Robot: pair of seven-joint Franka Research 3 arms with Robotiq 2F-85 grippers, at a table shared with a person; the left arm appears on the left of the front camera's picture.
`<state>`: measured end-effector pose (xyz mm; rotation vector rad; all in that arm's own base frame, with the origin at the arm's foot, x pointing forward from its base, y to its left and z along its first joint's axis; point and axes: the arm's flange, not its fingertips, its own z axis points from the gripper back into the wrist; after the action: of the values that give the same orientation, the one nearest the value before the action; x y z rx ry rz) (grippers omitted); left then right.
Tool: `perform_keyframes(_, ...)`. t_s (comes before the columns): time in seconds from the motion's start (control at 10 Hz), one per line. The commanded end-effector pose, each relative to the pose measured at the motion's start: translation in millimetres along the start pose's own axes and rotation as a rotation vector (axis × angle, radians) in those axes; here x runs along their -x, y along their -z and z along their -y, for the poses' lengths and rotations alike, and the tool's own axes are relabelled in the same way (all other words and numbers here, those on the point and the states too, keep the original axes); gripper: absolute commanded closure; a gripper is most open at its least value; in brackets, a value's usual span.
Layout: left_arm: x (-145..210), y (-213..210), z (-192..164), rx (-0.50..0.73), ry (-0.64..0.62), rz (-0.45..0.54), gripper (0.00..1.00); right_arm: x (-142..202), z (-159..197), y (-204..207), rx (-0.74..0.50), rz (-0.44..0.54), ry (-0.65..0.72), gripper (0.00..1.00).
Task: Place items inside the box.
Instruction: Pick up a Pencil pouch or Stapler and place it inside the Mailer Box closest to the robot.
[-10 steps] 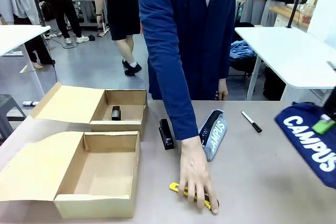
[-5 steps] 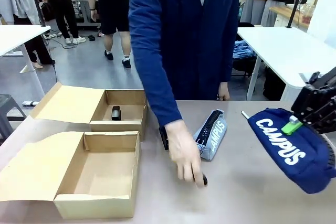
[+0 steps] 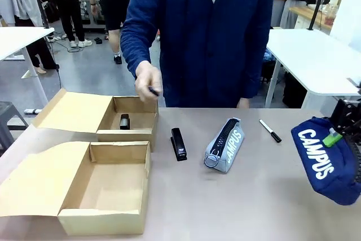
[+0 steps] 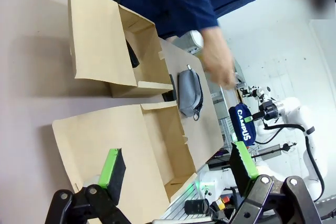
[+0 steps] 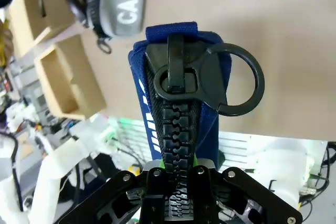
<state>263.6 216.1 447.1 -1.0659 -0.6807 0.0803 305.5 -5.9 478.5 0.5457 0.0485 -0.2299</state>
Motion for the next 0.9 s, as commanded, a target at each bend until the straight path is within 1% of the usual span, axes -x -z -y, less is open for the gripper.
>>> perform_keyframes(0.0,-1.4,1.1,1.3,0.019,0.019,0.015,0.00,4.9,-25.1,20.9,-0.032,-0.032,-0.004,0.92)
perform_keyframes(0.1,-1.4,1.1,1.3,0.019,0.019,0.015,0.00,5.2,-55.9,40.1,-0.084,-0.087,-0.022,0.92)
perform_keyframes(0.2,-1.4,1.1,1.3,0.019,0.019,0.015,0.00,10.5,-93.6,56.5,-0.173,-0.134,-0.017,0.92)
perform_keyframes(0.3,-1.4,1.1,1.3,0.019,0.019,0.015,0.00,21.6,-134.1,72.1,-0.240,-0.166,-0.011,0.92)
perform_keyframes(0.4,-1.4,1.1,1.3,0.019,0.019,0.015,0.00,37.6,-173.9,87.7,-0.273,-0.185,0.005,0.92)
perform_keyframes(0.5,-1.4,1.1,1.3,0.019,0.019,0.015,0.00,59.1,-212.3,109.4,-0.280,-0.199,-0.012,0.92)
perform_keyframes(0.6,-1.4,1.1,1.3,0.019,0.019,0.015,0.00,78.4,-236.2,134.8,-0.263,-0.228,0.021,0.92)
perform_keyframes(0.7,-1.4,1.1,1.3,0.019,0.019,0.015,0.00,92.7,-244.2,159.4,-0.194,-0.206,-0.010,0.92)
perform_keyframes(0.8,-1.4,1.1,1.3,0.019,0.019,0.015,0.00,90.3,-231.6,158.2,0.025,-0.259,-0.080,0.92)
